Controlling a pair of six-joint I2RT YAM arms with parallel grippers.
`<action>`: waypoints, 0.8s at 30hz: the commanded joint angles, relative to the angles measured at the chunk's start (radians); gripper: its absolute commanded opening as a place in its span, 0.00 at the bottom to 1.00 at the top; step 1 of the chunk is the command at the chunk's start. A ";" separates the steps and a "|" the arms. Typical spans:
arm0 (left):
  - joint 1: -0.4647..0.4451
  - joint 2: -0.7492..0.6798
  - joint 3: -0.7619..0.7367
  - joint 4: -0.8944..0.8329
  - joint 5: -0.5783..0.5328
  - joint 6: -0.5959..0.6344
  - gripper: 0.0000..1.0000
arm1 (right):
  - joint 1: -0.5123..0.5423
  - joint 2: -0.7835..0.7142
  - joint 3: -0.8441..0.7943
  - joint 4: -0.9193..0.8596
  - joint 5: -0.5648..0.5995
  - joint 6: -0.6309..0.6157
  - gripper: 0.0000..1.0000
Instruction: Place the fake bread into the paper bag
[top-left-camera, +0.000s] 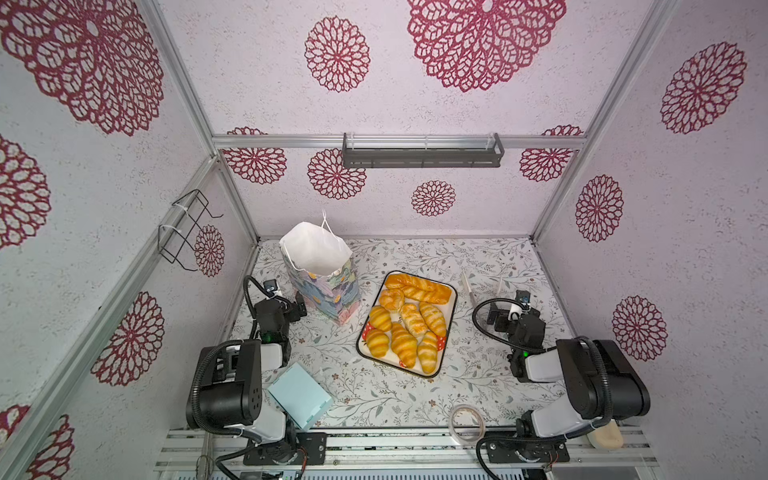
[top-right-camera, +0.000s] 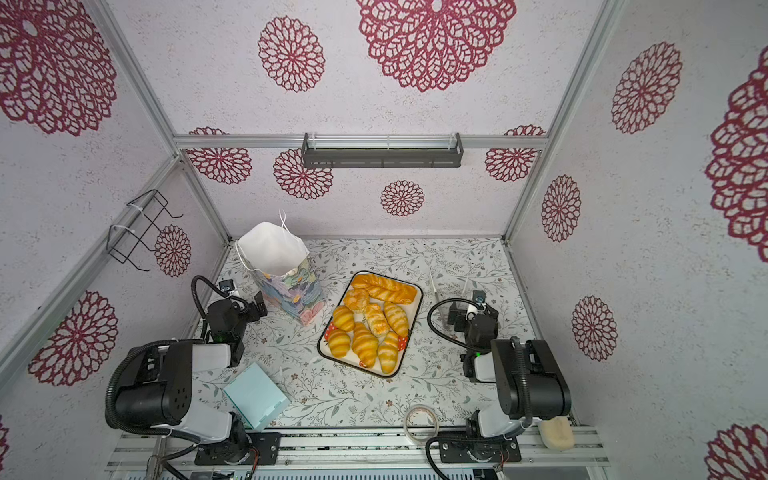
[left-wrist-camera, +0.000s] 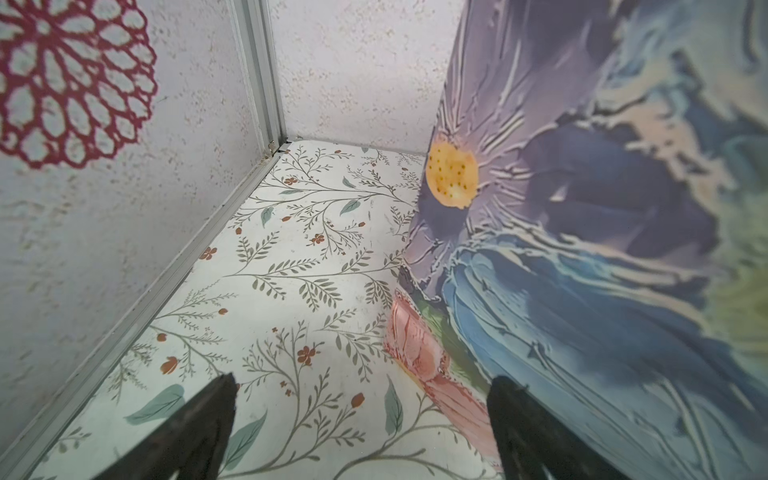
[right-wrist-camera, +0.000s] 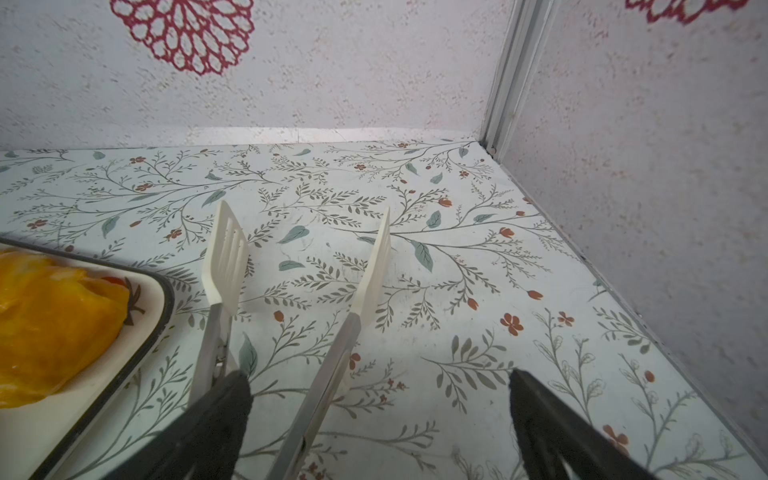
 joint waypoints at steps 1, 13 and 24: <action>0.015 -0.009 0.017 0.011 0.034 -0.010 0.97 | -0.002 -0.012 0.006 0.028 -0.006 -0.007 0.99; 0.037 -0.008 0.015 0.017 0.058 -0.030 0.97 | -0.012 -0.009 0.012 0.018 -0.030 0.002 0.99; 0.035 -0.010 0.009 0.023 0.057 -0.030 0.97 | -0.016 -0.011 0.009 0.022 -0.036 0.001 0.99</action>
